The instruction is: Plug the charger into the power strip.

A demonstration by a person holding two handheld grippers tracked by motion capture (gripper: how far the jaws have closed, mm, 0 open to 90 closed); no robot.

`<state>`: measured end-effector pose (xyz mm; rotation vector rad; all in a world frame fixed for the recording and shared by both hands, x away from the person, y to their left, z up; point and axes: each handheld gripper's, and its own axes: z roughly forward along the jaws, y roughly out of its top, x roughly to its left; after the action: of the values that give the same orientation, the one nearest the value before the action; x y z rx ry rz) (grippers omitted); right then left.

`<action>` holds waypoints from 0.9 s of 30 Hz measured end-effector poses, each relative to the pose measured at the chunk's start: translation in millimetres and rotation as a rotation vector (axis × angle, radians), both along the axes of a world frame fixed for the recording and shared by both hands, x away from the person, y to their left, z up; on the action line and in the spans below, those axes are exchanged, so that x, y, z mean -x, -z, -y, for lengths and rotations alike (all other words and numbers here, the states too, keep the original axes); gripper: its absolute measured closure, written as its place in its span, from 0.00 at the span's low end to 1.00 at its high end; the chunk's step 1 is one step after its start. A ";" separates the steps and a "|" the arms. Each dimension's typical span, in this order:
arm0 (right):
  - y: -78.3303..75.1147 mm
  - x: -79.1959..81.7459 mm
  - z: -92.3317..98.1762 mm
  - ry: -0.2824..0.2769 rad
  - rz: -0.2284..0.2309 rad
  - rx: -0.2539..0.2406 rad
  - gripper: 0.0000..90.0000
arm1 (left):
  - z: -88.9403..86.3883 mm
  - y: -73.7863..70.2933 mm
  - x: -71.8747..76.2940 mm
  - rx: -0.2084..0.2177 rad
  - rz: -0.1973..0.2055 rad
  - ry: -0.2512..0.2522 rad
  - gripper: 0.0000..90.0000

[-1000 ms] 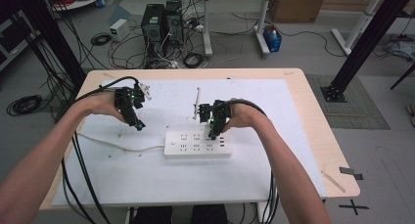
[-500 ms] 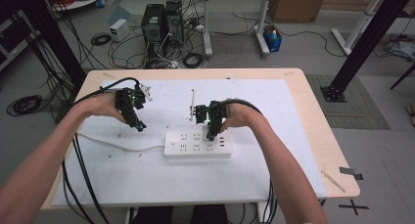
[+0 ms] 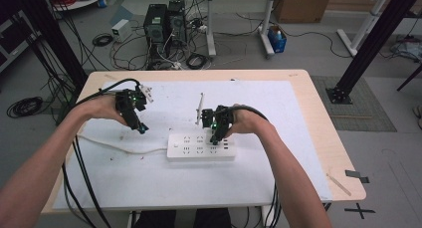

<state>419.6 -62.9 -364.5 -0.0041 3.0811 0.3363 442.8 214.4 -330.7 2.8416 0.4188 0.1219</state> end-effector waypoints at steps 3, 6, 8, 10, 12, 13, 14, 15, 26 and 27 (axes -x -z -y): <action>0.4 1.9 -1.0 -0.021 0.015 0.009 0.70 | -0.5 0.8 1.4 0.000 -0.004 0.001 0.14; 0.6 0.4 -0.9 -0.025 0.006 0.008 0.70 | -1.2 1.4 1.7 0.000 -0.004 -0.004 0.14; 0.4 -1.8 -2.0 -0.033 -0.004 0.017 0.70 | -2.0 1.8 1.7 0.003 -0.003 -0.004 0.14; 0.4 -2.9 -2.7 -0.032 -0.012 0.021 0.70 | -2.2 2.0 1.6 0.002 -0.003 -0.011 0.14; 0.4 -8.1 -3.1 -0.031 -0.040 0.023 0.70 | -2.3 1.6 1.9 0.004 -0.004 -0.013 0.14; 0.5 -9.9 -3.4 -0.034 -0.051 0.023 0.70 | -2.3 1.0 2.0 0.002 -0.002 -0.008 0.14; 0.6 -11.8 -3.2 -0.034 -0.063 0.022 0.70 | -2.3 0.6 2.2 0.001 -0.002 -0.006 0.14; 0.9 -13.5 -2.4 -0.027 -0.081 0.016 0.70 | -2.2 0.4 2.7 0.004 0.000 -0.008 0.14; 4.0 2.4 -12.6 -0.039 0.019 0.084 0.70 | -5.5 -4.8 8.7 0.011 0.021 -0.014 0.14; 4.5 1.5 -10.0 -0.040 0.017 0.061 0.70 | -6.2 -5.0 9.2 0.016 0.021 -0.018 0.14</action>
<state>418.0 -52.9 -369.0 -0.0697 3.0770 0.2422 433.5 220.7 -325.7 2.8188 0.4392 0.1505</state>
